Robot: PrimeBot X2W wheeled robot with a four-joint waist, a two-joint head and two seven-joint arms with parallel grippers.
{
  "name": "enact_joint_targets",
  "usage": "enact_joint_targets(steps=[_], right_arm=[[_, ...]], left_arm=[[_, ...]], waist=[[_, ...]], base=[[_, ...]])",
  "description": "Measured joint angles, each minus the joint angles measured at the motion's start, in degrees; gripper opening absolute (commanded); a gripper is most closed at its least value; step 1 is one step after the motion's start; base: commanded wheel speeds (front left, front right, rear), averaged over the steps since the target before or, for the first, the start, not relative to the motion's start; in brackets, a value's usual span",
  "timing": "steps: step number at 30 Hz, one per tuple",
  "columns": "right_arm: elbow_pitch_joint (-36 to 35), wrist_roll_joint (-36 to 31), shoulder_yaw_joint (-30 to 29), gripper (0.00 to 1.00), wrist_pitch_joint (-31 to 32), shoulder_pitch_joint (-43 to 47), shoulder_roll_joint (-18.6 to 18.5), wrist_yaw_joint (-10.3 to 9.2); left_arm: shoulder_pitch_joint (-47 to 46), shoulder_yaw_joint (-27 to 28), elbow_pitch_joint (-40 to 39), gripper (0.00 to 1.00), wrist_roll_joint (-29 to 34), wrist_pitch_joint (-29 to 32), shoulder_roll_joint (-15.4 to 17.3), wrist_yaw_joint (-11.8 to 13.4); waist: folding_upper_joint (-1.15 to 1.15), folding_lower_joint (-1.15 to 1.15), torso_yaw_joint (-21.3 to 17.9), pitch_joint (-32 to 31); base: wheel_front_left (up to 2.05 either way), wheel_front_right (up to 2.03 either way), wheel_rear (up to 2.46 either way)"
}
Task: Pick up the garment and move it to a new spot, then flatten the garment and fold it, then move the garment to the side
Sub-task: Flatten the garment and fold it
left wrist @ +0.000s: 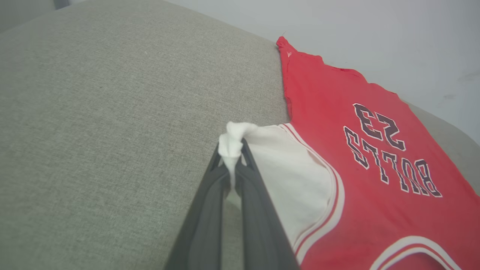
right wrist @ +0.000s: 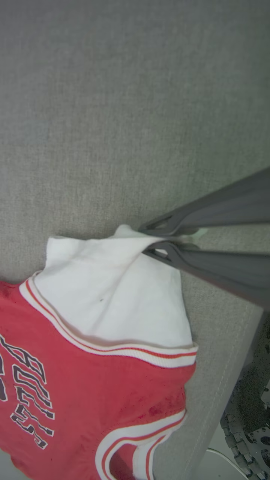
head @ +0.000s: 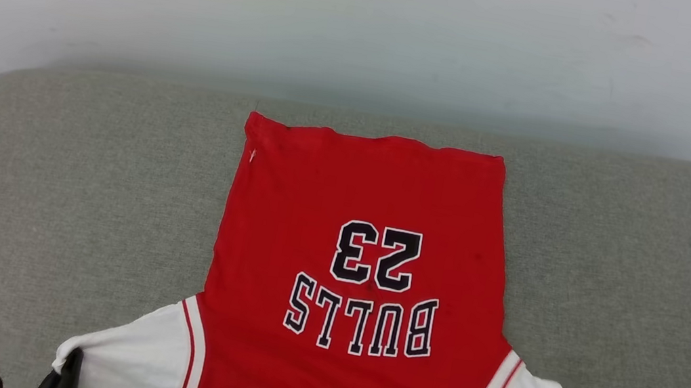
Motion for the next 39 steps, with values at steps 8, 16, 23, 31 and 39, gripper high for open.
enact_joint_targets(steps=[8,16,23,31,39], right_arm=[[-5.79,-2.38,-3.78,1.00,-1.05,-8.96,0.67,-0.02],[-11.31,-3.32,-7.15,1.00,6.64,-28.20,-6.49,-0.02],[-7.08,-1.58,-0.81,1.00,24.49,-49.31,-13.16,0.00],[3.53,0.35,6.38,1.00,47.54,-67.27,-15.34,-0.01],[11.36,-2.14,8.70,1.00,56.28,-76.34,-15.53,-0.01]], left_arm=[[-4.62,-1.99,0.22,0.00,1.90,0.00,-1.66,-0.96],[-10.91,-2.83,-0.88,0.00,5.49,0.00,-4.44,-2.11],[-16.91,-2.56,-1.47,0.00,9.87,-0.08,-8.96,-4.42],[-21.49,-1.59,-1.10,0.00,14.58,-0.08,-15.61,-7.83],[-23.80,0.22,-0.18,0.00,18.53,-0.09,-21.64,-11.74]], waist=[[0.00,0.00,0.62,2.61],[0.00,0.01,2.96,8.63],[0.00,0.02,6.55,16.02],[0.00,0.02,11.81,24.28],[0.00,0.02,17.00,31.36]], base=[[0.00,0.00,0.00],[0.00,0.00,0.00],[0.00,0.00,0.00],[0.00,0.00,0.00],[0.00,0.00,0.00]])
